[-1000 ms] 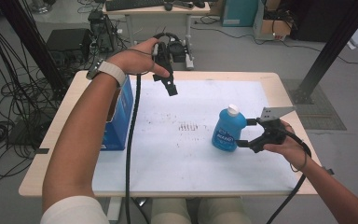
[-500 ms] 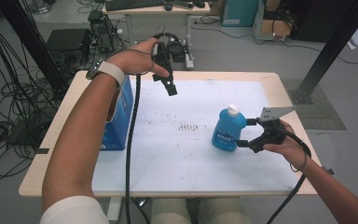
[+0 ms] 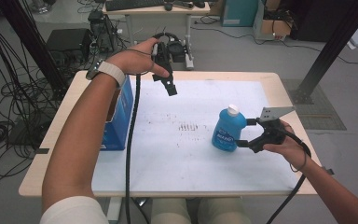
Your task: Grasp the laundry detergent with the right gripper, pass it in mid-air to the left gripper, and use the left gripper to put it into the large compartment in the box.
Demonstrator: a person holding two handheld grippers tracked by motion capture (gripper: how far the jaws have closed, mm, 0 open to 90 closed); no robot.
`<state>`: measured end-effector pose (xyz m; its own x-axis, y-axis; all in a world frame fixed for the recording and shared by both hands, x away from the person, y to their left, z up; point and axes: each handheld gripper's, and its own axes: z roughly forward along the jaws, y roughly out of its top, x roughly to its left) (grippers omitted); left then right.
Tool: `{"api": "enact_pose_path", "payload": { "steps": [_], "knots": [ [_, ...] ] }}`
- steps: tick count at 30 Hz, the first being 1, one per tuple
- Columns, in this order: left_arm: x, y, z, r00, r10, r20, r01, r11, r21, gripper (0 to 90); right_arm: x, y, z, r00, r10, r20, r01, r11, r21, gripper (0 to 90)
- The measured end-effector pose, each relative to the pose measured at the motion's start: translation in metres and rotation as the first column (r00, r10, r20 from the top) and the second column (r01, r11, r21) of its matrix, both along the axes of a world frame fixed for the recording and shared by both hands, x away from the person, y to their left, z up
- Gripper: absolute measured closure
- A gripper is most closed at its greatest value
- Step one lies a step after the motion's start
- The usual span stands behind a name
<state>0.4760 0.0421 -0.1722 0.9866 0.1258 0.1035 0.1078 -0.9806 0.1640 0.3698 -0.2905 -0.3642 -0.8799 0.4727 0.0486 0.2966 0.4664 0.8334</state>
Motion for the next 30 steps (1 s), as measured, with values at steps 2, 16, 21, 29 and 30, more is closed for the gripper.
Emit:
{"api": "enact_pose_path", "payload": {
  "steps": [2, 16, 21, 29, 30],
  "knots": [
    [0.0, -0.0001, 0.0002, 1.0, -0.001, 0.003, 0.001, 1.0, 0.001, 11.9, -0.0001, -0.0002, 0.0001, 1.0, -0.003, -0.004, 0.003, 1.0, 0.0, 6.6],
    [0.0, 0.0002, 0.0001, 1.0, 0.002, 0.002, -0.002, 1.0, 0.003, 12.0, -0.0001, -0.0001, 0.0003, 1.0, -0.004, -0.003, 0.004, 1.0, 0.001, 6.6],
    [-0.0002, 0.0003, 0.0003, 1.0, 0.001, 0.002, -0.001, 1.0, 0.001, 12.0, -0.0002, 0.0, 0.0003, 1.0, -0.005, -0.003, 0.005, 1.0, 0.002, 6.6],
    [0.0002, 0.0006, -0.0003, 1.0, 0.002, 0.003, -0.002, 1.0, 0.001, 12.0, 0.0003, 0.0004, -0.0006, 1.0, -0.006, -0.002, 0.006, 1.0, 0.004, 6.6],
    [0.0002, 0.0006, -0.0004, 1.0, 0.001, 0.003, -0.001, 1.0, 0.001, 12.0, 0.0005, 0.0008, -0.001, 1.0, -0.007, -0.002, 0.007, 1.0, 0.005, 6.6]
  ]
}}
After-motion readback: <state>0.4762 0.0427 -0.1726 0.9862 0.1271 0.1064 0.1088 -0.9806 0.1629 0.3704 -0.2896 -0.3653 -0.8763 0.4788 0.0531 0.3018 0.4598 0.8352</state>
